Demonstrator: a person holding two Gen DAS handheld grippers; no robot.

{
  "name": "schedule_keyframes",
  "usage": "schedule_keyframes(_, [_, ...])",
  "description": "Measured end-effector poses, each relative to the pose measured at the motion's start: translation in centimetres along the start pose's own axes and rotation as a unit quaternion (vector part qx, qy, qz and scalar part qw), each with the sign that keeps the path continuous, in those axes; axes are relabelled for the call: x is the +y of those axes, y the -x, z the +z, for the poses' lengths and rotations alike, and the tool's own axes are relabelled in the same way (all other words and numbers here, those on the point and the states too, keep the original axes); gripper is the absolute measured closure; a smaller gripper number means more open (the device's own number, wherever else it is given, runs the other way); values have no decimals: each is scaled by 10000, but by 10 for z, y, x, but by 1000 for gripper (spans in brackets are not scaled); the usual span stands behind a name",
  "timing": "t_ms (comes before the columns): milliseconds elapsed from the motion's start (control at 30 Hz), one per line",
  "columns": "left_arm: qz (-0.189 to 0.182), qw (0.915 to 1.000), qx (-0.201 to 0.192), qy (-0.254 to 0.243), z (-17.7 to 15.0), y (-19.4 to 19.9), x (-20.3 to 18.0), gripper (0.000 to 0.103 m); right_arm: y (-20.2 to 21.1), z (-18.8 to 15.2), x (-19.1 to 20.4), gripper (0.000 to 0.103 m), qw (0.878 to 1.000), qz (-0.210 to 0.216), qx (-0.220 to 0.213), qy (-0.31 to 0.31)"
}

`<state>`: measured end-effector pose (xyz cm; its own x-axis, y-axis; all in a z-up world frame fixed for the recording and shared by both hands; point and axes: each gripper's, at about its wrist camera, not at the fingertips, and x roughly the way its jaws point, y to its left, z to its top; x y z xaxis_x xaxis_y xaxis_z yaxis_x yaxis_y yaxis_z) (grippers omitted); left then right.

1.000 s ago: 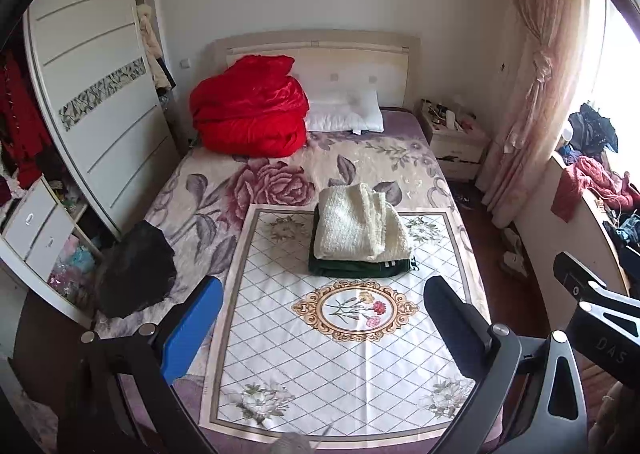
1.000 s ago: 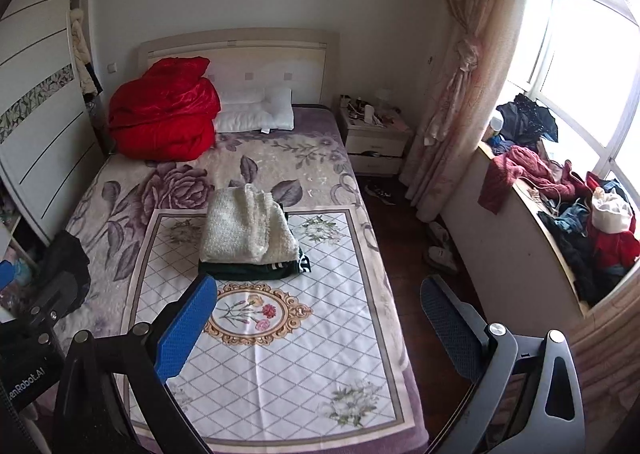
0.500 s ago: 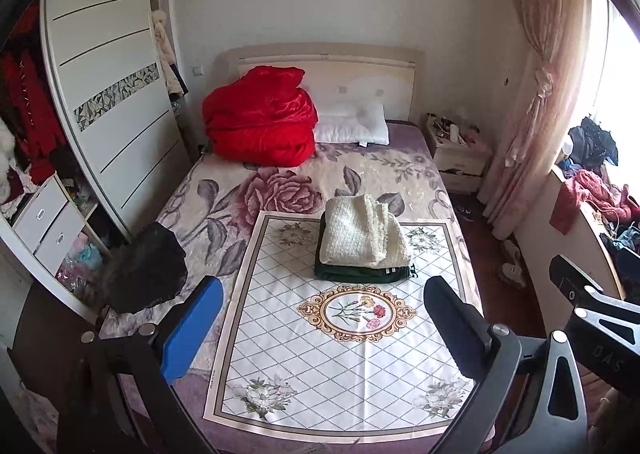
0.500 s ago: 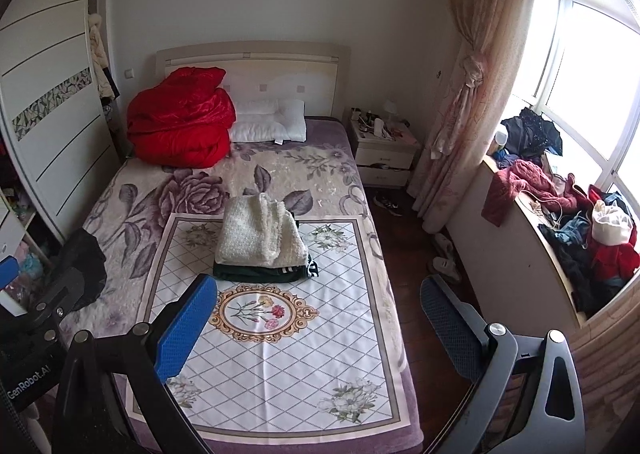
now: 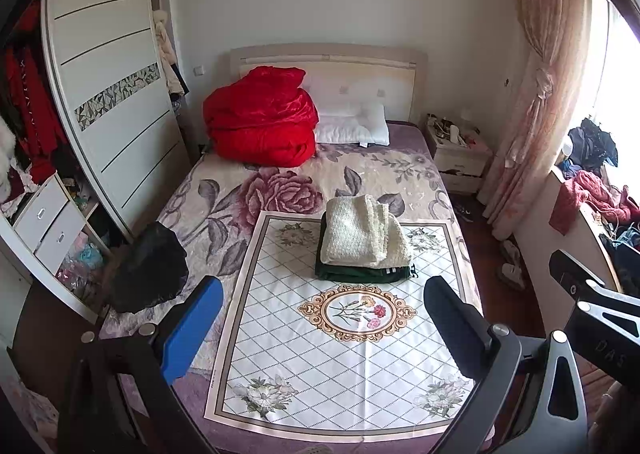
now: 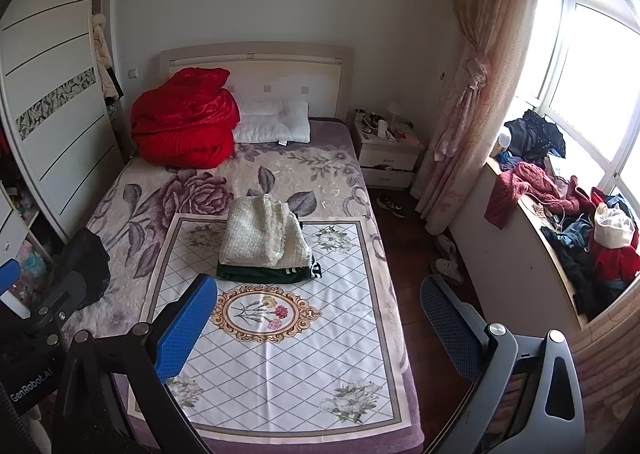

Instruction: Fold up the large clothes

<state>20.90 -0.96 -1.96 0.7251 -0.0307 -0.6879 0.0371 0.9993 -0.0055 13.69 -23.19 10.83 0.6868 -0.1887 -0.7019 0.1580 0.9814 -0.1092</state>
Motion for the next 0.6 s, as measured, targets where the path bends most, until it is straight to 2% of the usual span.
schedule_keyframes(600, [-41,10000,-79,39,4,9,-2,1,1,-2,-2,0,9999,98,-26,1])
